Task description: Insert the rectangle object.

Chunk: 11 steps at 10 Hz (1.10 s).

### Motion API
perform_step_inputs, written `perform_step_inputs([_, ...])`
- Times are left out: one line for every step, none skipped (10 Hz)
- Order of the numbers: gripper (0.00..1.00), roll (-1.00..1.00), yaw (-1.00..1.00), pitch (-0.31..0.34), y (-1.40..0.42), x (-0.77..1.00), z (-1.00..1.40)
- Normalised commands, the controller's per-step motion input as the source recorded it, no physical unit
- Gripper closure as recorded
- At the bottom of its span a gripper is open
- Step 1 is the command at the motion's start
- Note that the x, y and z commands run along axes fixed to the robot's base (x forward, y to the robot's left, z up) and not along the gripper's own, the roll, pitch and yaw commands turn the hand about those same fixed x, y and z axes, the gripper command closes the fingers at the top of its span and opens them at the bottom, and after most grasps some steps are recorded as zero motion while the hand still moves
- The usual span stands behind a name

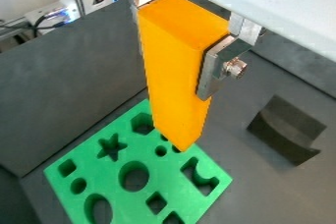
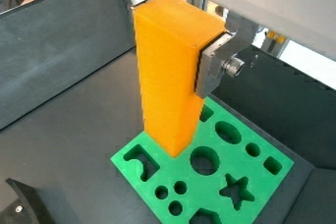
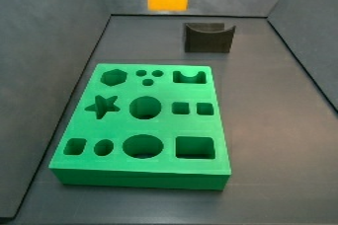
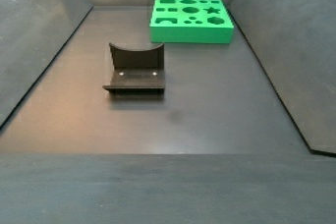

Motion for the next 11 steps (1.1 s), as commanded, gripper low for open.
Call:
perform_step_inputs([1.0,0.0,0.2,0.0,-0.54,0.5,-1.0])
perform_step_inputs([1.0,0.02,0.2,0.0,-0.57,0.49,-1.0])
perform_step_inputs([1.0,0.02,0.21,0.0,-0.56,0.5,-1.0])
perform_step_inputs([1.0,0.02,0.19,0.0,-0.57,0.5,-1.0])
perform_step_inputs([1.0,0.11,0.0,-0.019,-0.67,0.35,-0.96])
perform_step_inputs([1.0,0.2,-0.1,0.004,-0.71,0.29,-0.55])
perform_step_inputs([1.0,0.18,-0.1,0.007,-0.76,0.33,-0.5])
perform_step_inputs([1.0,0.19,-0.09,0.0,-0.76,0.33,-0.51])
perform_step_inputs([1.0,0.18,-0.14,0.0,-0.76,0.3,-0.45])
perform_step_inputs([1.0,0.17,-0.12,0.03,-0.7,0.32,-0.33])
perform_step_inputs([1.0,0.21,-0.06,0.037,-0.67,0.27,-0.22])
